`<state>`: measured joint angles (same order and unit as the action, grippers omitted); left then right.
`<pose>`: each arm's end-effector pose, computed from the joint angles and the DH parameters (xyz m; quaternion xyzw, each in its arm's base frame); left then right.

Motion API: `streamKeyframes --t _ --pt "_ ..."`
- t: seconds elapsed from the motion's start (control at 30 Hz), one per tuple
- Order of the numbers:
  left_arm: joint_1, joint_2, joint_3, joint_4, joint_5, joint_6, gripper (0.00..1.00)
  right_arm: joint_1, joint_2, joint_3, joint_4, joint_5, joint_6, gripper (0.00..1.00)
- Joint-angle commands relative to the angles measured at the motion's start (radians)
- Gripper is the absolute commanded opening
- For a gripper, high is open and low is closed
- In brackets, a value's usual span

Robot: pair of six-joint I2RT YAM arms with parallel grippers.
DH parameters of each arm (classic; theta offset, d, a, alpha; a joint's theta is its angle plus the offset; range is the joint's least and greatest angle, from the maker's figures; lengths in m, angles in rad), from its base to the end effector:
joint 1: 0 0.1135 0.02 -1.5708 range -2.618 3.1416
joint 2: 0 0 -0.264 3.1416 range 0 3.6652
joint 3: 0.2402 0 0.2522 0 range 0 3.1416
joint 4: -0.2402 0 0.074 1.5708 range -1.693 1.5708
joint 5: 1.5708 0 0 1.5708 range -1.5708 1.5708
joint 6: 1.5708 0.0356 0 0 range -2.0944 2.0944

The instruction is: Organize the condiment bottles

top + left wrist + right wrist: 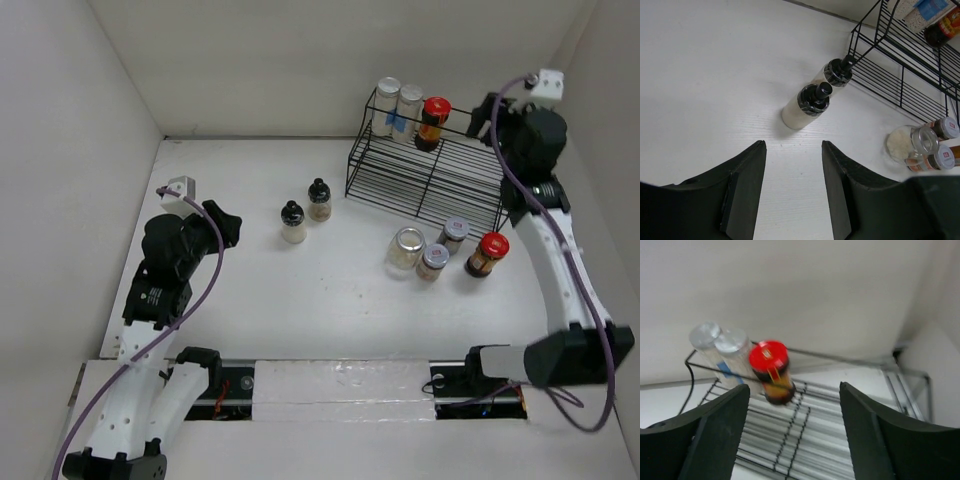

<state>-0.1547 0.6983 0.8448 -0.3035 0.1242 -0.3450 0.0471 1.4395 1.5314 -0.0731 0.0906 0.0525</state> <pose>0.1568 -0.0289 0.3612 -0.0320 0.7593 -0.2060 0.6164 0.3331 0.0125 0.4595 0.0342 0.6996 0.0038 0.7137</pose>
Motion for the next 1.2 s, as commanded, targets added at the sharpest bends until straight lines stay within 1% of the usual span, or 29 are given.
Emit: streamKeyframes --t 0.0,0.03,0.07,0.1,0.13,0.17,0.23,0.27,0.33,0.4,0.47,0.63,0.77,0.83,0.93,0.97,1.0,1.07,1.17 --pt "0.006 -0.026 -0.004 0.037 0.014 0.011 0.44 -0.035 -0.221 -0.293 0.062 0.207 0.139 0.77" --pt "0.006 -0.026 -0.004 0.037 0.014 0.011 0.44 -0.05 -0.285 -0.48 0.115 0.225 0.165 0.77" --pt "0.006 -0.026 -0.004 0.037 0.014 0.011 0.44 -0.05 -0.403 -0.563 0.149 0.235 0.188 0.77" --pt "-0.005 -0.036 -0.004 0.037 0.014 0.011 0.44 -0.073 -0.571 -0.761 0.086 0.311 0.197 0.84" --pt "-0.005 -0.036 -0.004 0.037 0.014 0.011 0.44 -0.073 -0.603 -0.763 0.085 0.311 0.208 0.84" --pt "-0.005 -0.036 -0.004 0.046 0.014 0.011 0.44 -0.073 -0.628 -0.781 0.056 0.334 0.208 0.9" --pt "-0.005 -0.036 -0.004 0.046 0.025 0.011 0.44 -0.073 -0.674 -0.841 0.0 0.348 0.208 0.95" --pt "-0.005 -0.036 -0.004 0.046 0.025 0.011 0.44 -0.073 -0.674 -0.864 -0.011 0.365 0.219 0.99" --pt "-0.026 -0.045 0.005 0.046 0.016 0.011 0.44 -0.082 -0.674 -0.895 -0.055 0.374 0.236 0.99" --pt "-0.026 -0.045 0.005 0.046 0.015 0.011 0.44 -0.095 -0.662 -0.944 -0.056 0.353 0.267 0.99" --pt "-0.026 -0.054 0.005 0.046 0.025 0.011 0.44 -0.105 -0.633 -0.97 -0.025 0.29 0.267 0.99" --pt "-0.026 -0.054 0.005 0.046 0.025 0.011 0.44 -0.136 -0.528 -0.97 -0.016 0.262 0.28 0.99" --pt "-0.026 -0.065 0.005 0.046 0.025 0.011 0.44 -0.165 -0.496 -0.97 -0.005 0.213 0.291 0.99" --pt "-0.026 -0.065 0.005 0.046 0.025 0.011 0.44 -0.176 -0.485 -0.979 0.004 0.213 0.291 0.99" --pt "-0.026 -0.065 0.005 0.046 0.025 0.011 0.44 -0.202 -0.455 -0.979 0.013 0.166 0.302 0.95" --pt "-0.026 -0.065 0.005 0.046 0.025 0.011 0.44 -0.202 -0.455 -0.979 0.013 0.15 0.302 0.89" --pt "-0.026 -0.065 0.005 0.046 0.025 0.011 0.44 -0.213 -0.443 -0.979 0.013 0.141 0.302 0.85" --pt "-0.026 -0.074 0.005 0.046 0.025 0.011 0.44 -0.213 -0.442 -0.979 0.013 0.141 0.314 0.84" --pt "-0.026 -0.074 0.005 0.046 0.025 0.011 0.44 -0.213 -0.484 -0.999 0.013 0.132 0.326 0.8"
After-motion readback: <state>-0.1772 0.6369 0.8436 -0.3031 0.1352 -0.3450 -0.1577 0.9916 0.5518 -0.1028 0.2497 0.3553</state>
